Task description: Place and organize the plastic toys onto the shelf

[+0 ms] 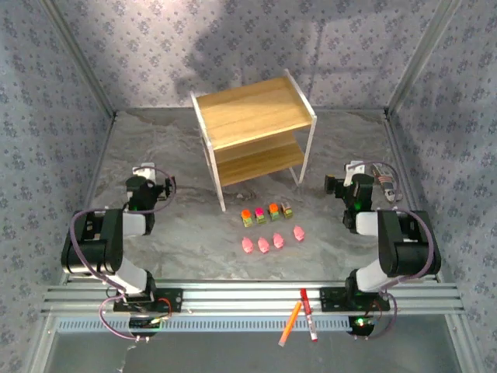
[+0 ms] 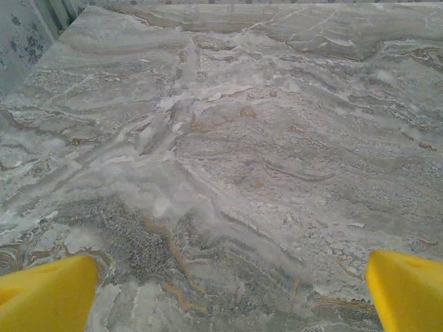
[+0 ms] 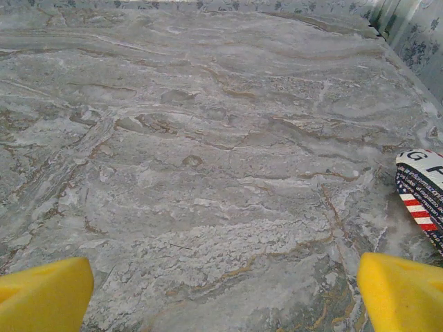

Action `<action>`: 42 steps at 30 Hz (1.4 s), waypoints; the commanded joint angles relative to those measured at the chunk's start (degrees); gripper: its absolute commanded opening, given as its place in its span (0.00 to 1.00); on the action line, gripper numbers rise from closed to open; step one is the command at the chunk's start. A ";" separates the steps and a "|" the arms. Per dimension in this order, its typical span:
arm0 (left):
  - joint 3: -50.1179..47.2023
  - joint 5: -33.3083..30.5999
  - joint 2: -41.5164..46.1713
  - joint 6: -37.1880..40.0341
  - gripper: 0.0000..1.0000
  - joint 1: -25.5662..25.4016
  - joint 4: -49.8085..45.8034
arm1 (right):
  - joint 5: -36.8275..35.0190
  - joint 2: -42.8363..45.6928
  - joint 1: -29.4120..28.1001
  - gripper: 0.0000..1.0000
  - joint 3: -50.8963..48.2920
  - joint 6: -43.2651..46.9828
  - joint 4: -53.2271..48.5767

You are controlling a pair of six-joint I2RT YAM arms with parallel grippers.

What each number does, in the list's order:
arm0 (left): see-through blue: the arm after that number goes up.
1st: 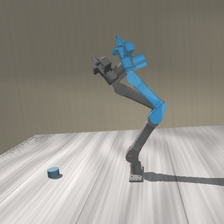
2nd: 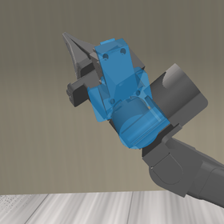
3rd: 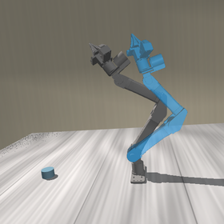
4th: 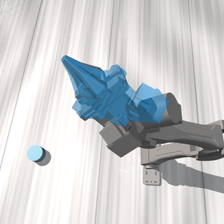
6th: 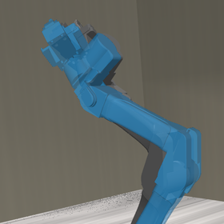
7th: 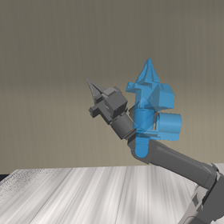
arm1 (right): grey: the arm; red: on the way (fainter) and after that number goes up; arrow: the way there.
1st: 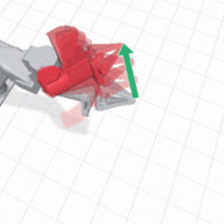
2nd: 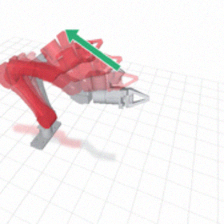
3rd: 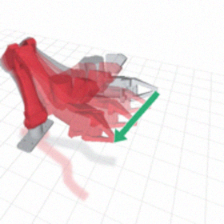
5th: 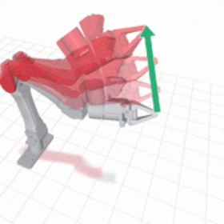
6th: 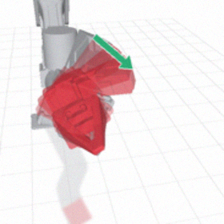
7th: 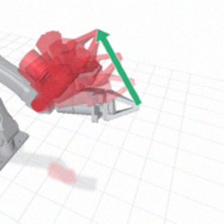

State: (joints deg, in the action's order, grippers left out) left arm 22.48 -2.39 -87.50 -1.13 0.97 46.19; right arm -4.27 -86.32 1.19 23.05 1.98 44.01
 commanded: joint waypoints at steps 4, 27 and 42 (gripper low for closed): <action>1.25 -0.31 -0.41 -0.04 0.99 -0.26 0.38 | -0.83 -0.69 -0.22 1.00 -0.61 -0.71 1.69; 1.33 0.96 -0.47 -0.53 1.00 0.52 0.29 | 0.87 -0.70 0.74 1.00 -0.33 -1.22 1.26; 2.56 -13.26 7.37 -0.59 1.00 -4.21 -8.70 | -4.68 1.70 -1.23 1.00 -2.04 -0.84 2.77</action>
State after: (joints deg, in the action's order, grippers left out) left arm 23.00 -8.93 -84.14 -1.78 -0.93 41.12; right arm -5.43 -86.24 0.69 22.04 1.32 45.04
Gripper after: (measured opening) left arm 0.994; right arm 0.996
